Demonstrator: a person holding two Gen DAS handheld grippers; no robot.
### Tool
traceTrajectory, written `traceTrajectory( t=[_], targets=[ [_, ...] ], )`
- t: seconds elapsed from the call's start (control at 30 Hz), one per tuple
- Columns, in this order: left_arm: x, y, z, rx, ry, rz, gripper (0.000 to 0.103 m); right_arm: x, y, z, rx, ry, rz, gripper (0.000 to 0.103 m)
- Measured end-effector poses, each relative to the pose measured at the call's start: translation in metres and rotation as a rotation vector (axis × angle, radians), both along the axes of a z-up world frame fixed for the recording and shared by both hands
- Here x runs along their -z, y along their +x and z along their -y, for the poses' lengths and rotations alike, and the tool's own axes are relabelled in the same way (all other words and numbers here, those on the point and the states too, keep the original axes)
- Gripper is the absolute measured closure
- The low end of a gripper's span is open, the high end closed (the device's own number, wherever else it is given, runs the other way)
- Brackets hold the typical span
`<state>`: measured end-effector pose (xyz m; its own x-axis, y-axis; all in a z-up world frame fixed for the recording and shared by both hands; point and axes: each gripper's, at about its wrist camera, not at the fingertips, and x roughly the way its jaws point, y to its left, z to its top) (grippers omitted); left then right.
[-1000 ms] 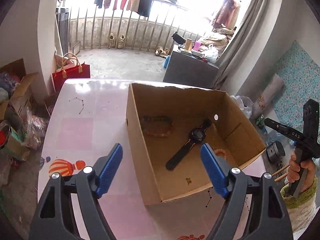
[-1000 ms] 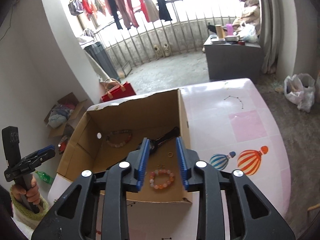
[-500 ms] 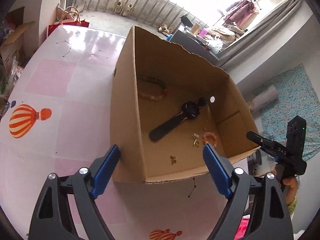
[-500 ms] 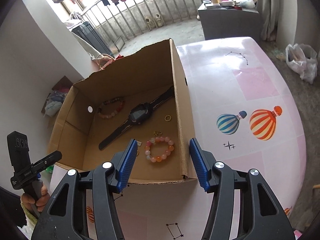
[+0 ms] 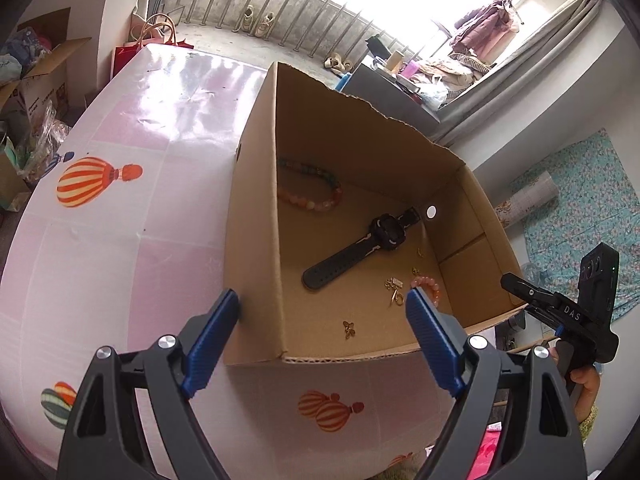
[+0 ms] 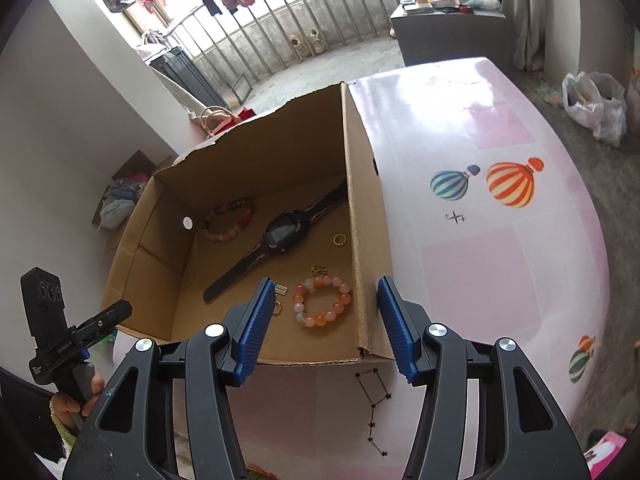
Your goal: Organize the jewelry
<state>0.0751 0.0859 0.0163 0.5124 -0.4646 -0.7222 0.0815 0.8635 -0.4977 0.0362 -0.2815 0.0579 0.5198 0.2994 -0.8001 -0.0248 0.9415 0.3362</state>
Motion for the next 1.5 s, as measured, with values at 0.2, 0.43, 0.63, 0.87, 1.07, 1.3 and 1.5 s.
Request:
traceTrajectory(
  t=[0.2,0.43,0.63,0.87,1.07,1.3,1.5],
  targets=[
    [0.002,-0.024,-0.004,0.008,0.000,0.017,0.021,0.001,-0.026,-0.003,0.014,-0.004,0.013,0.050],
    [-0.008,-0.044,-0.004,-0.002,0.081,0.136,0.020,0.000,-0.041,-0.006,0.030,-0.018,0.066,0.045],
    [-0.039,-0.094,0.006,-0.031,0.254,0.331,0.009,-0.019,-0.081,-0.014,0.100,-0.138,0.186,0.026],
    [-0.049,-0.115,0.022,-0.055,0.312,0.346,0.005,-0.018,-0.110,-0.046,0.034,-0.217,0.216,0.013],
    [-0.043,-0.107,0.032,-0.081,0.396,0.287,0.005,-0.008,-0.104,-0.073,0.013,-0.218,0.181,0.009],
    [-0.035,-0.093,0.038,-0.084,0.457,0.205,0.005,-0.004,-0.096,-0.088,0.045,-0.268,0.159,0.008],
    [-0.025,-0.091,0.045,-0.083,0.460,0.135,0.005,0.002,-0.093,-0.097,0.031,-0.290,0.126,0.008]
  ],
)
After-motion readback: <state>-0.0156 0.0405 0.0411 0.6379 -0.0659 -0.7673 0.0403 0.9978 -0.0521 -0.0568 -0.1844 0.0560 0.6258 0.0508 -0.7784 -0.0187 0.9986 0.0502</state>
